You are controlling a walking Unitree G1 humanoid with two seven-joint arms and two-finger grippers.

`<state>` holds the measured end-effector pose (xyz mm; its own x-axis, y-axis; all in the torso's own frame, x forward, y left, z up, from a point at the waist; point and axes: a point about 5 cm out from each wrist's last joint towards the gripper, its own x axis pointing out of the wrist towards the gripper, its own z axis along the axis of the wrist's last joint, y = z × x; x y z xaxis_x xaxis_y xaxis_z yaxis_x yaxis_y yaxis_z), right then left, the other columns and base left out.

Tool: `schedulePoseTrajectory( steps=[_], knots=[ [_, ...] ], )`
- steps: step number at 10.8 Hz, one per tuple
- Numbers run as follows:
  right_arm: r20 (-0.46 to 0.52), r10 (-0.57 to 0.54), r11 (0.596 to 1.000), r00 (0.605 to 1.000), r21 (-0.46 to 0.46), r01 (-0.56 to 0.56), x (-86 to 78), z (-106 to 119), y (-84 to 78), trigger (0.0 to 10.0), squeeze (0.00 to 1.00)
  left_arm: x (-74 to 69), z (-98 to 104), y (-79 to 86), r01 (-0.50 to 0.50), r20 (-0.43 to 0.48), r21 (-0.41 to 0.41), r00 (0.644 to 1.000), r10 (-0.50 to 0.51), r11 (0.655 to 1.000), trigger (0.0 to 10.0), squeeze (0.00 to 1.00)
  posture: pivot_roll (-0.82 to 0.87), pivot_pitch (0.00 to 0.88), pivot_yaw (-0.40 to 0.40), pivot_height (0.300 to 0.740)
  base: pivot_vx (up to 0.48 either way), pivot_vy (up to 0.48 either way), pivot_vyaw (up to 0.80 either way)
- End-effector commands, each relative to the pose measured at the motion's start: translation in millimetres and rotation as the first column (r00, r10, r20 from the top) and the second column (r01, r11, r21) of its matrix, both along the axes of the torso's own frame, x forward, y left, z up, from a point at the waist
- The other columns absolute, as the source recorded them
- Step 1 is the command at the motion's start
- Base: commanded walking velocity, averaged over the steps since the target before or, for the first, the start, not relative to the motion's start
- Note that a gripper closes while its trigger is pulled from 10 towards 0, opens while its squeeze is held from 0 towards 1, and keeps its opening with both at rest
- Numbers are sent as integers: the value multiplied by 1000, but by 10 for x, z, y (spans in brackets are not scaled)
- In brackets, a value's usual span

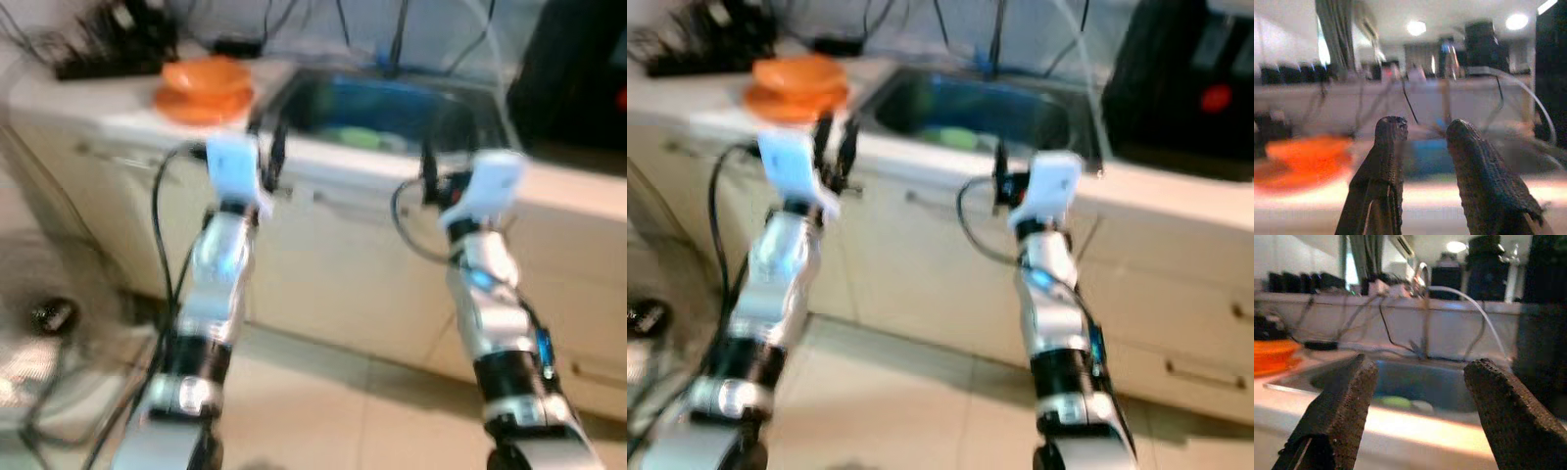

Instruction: Kitchen organization

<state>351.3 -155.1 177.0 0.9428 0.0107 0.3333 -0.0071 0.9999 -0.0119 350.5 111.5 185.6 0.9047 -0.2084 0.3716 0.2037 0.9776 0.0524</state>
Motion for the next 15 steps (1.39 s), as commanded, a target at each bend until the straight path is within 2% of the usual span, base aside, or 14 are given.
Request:
schedulePoseTrajectory(
  steps=[1, 2, 3, 4, 5, 6, 7, 8, 9, 10, 11, 13, 15],
  knots=[
    [-35, 5, 1000, 999, 3, -5, 2, -86, -7, 10000, 0, 0, -197, 30, -2, -88, 6, 996, 2, 1000, 10000, 0, 139, 37, -23, 740, 0, 0, 0],
    [-202, 10, 1000, 979, -8, -12, -64, -541, 1, 10000, 0, -126, -897, 195, -35, -347, 71, 936, 58, 997, 10000, 0, 143, 38, -26, 740, 0, 0, 0],
    [-317, 13, 1000, 948, -19, -21, -154, -853, -11, 10000, 0, -299, -1295, 318, -43, -484, 123, 869, 98, 991, 10000, 0, 134, 39, -26, 740, 0, 0, 0],
    [-354, 9, 999, 935, -40, -25, -194, -959, -17, 10000, 0, -364, -1403, 360, -47, -520, 136, 847, 112, 990, 10000, 0, 136, 41, -27, 740, 0, 0, 0],
    [-536, 26, 998, 844, -35, -53, -406, -1418, -65, 10000, 0, -620, -1786, 555, -101, -661, 146, 731, 173, 984, 10000, 0, 140, 39, -29, 740, 0, 0, 0],
    [-708, 41, 997, 705, -16, -74, -709, -1856, -99, 10000, 0, -910, -2106, 722, -136, -764, 180, 604, 226, 974, 10000, 0, 143, 34, -28, 740, 0, 0, 0],
    [-777, 54, 997, 628, 13, -70, -893, -2049, -111, 10000, 0, -1087, -2260, 783, -131, -809, 205, 535, 243, 970, 10000, 0, 147, 28, -29, 740, 0, 0, 0],
    [-847, 57, 998, 528, 30, -61, -1139, -2259, -124, 10000, 0, -1283, -2408, 832, -135, -855, 222, 449, 259, 966, 10000, 0, 154, 23, -30, 740, 0, 0, 0],
    [-886, 47, 998, 461, 18, -66, -1319, -2389, -139, 10000, 0, -1321, -2449, 848, -160, -876, 223, 399, 270, 962, 10000, 0, 154, 20, -30, 740, 0, 0, 0],
    [-916, 20, 999, 401, 4, -41, -1481, -2491, -184, 10000, 0, -1348, -2478, 859, -194, -891, 221, 358, 279, 956, 10000, 0, 156, 16, -29, 740, 0, 0, 0],
    [-926, 17, 1000, 376, 8, -26, -1552, -2532, -203, 10000, 0, -1364, -2494, 866, -211, -898, 221, 337, 284, 952, 10000, 0, 160, 14, -28, 740, 0, 0, 0],
    [-931, 21, 999, 363, 10, -33, -1573, -2546, -200, 10000, 0, -1366, -2496, 870, -211, -899, 225, 332, 286, 951, 10000, 0, 159, 8, -25, 740, 0, 0, -569],
    [-926, 20, 999, 377, 0, -53, -1520, -2521, -176, 10000, 0, -1359, -2493, 872, -215, -898, 228, 330, 290, 950, 10000, 0, 162, 14, -28, 740, 0, 0, 0]
  ],
)
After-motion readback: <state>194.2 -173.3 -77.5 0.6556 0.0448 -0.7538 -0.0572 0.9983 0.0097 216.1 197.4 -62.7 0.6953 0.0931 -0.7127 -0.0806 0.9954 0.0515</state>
